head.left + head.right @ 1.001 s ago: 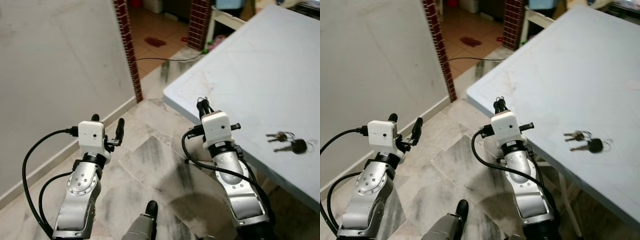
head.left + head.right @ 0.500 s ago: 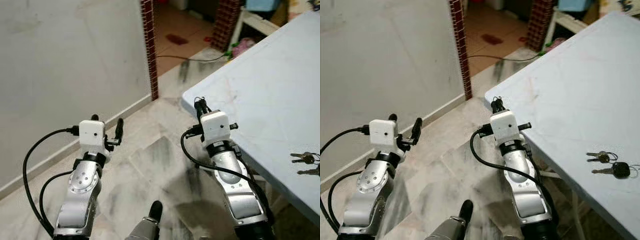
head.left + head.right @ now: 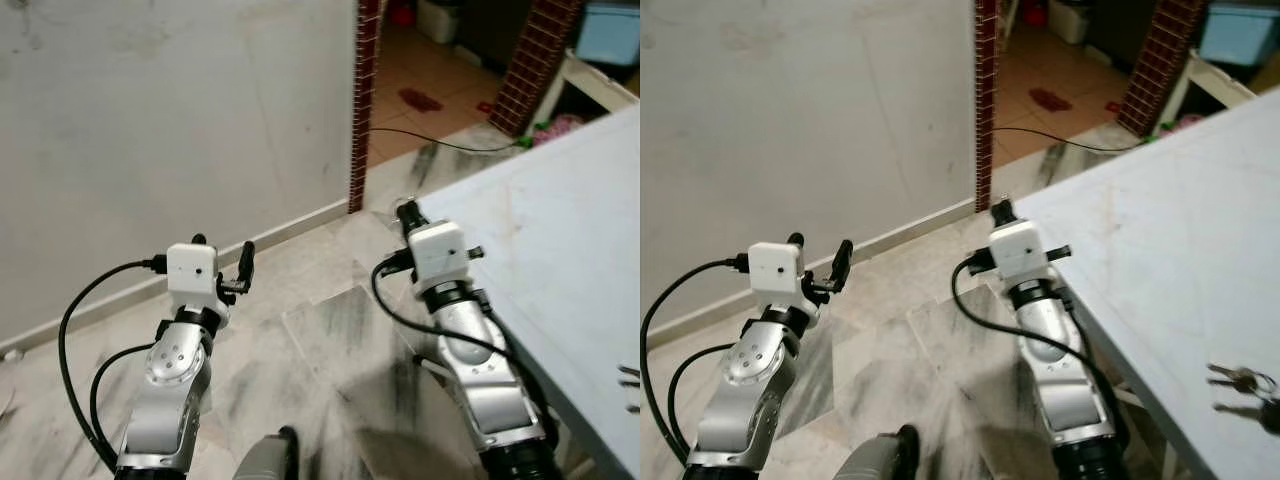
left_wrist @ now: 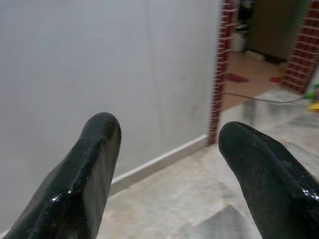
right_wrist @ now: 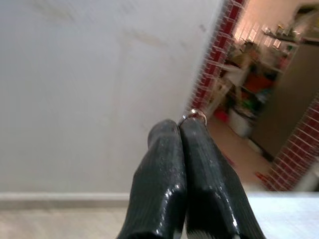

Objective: Hang keys on a hook

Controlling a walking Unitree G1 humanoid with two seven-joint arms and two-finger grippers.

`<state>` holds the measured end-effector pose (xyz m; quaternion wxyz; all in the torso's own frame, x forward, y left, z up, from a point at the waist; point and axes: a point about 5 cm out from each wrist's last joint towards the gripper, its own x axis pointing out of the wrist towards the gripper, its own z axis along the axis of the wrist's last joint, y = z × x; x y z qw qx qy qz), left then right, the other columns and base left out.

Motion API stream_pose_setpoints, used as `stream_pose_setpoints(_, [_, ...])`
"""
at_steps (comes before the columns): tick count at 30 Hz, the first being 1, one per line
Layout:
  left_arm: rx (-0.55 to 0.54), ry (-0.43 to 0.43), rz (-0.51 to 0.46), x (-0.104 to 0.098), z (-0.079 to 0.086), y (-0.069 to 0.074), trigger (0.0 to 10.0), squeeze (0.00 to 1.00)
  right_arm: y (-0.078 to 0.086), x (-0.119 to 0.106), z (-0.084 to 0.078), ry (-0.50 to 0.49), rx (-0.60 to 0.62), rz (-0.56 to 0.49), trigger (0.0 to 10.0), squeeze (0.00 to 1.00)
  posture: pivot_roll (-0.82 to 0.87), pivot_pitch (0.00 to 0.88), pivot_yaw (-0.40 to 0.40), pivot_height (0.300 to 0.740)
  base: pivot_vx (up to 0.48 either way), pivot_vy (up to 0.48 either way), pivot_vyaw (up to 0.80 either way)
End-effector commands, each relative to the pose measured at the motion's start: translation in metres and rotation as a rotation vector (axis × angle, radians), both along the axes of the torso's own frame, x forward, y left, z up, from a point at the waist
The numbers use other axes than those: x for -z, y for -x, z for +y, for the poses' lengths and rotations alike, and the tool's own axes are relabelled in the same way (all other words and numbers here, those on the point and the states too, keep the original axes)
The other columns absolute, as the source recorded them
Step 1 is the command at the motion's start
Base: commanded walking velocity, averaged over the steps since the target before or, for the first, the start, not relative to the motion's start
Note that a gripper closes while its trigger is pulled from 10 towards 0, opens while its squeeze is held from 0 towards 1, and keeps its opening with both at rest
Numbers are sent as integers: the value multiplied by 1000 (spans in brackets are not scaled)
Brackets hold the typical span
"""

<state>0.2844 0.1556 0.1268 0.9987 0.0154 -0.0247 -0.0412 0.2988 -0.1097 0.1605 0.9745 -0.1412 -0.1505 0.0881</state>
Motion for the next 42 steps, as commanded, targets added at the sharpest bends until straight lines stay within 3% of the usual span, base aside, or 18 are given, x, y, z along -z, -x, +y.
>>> stream_pose_setpoints(1, [7, 1, 12, 2, -1, 1, 10000, 0, 2, 1, 1, 4, -15, 1, 10000, 0, 11, 181, 36, 740, 0, 0, 794])
stream_pose_setpoints(6, [-13, 19, 37, 6, 1, 2, 10000, 0, 1, 1, 3, -12, -19, 5, 10000, 0, 16, 182, 35, 740, 0, 0, 745])
stream_pose_setpoints(14, [-25, 9, 58, 10, 2, 2, 10000, 0, 0, 2, 3, -26, -18, 8, 10000, 0, 28, 184, 38, 740, 0, 112, 0])
stream_pose_setpoints(42, [-9, -13, 81, 14, -4, 6, 10000, 0, 2, 1, 3, -36, -30, 12, 10000, 0, 20, 189, 35, 740, 0, 480, 0])
